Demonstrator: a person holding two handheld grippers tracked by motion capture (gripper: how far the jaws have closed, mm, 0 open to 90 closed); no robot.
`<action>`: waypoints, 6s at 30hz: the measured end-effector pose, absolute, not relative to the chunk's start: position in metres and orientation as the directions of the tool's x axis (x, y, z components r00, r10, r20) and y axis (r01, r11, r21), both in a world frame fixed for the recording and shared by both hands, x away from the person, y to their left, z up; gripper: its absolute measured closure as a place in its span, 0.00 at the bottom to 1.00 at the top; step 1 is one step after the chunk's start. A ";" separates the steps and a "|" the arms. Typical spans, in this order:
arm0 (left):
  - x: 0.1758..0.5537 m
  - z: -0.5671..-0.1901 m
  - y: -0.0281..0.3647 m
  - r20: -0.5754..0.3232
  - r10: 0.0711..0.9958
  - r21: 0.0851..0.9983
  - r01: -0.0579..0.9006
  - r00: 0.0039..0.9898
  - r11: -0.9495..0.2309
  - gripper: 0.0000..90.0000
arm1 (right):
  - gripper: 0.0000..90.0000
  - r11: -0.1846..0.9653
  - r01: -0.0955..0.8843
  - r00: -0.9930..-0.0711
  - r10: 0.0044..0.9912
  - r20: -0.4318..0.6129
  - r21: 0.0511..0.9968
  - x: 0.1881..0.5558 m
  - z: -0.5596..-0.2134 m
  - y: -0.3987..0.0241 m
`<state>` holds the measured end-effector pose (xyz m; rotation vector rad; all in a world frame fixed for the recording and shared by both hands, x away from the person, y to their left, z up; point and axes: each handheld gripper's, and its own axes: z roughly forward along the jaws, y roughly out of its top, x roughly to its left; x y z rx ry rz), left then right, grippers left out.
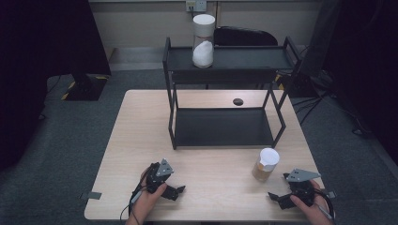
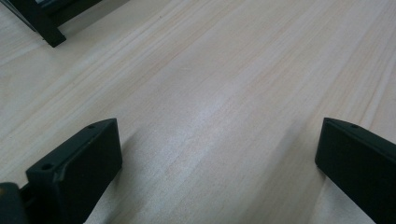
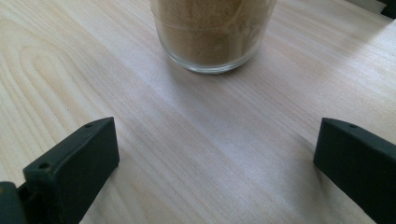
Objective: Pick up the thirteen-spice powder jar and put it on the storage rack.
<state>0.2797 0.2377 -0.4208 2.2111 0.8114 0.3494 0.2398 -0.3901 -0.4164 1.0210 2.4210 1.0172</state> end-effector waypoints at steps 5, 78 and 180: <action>0.280 -0.421 0.238 0.000 0.647 0.726 0.444 0.763 -0.524 0.00 | 0.00 0.480 0.501 -0.677 0.735 -0.019 0.720 0.238 -0.416 -0.387; 0.280 -0.421 0.238 0.000 0.647 0.726 0.445 0.763 -0.524 0.00 | 0.33 0.382 0.416 -0.673 0.739 -0.003 0.826 0.277 -0.393 -0.346; 0.280 -0.421 0.238 0.000 0.647 0.726 0.445 0.763 -0.525 0.00 | 0.33 0.429 0.369 -0.726 0.687 -0.033 0.825 0.391 -0.131 -0.247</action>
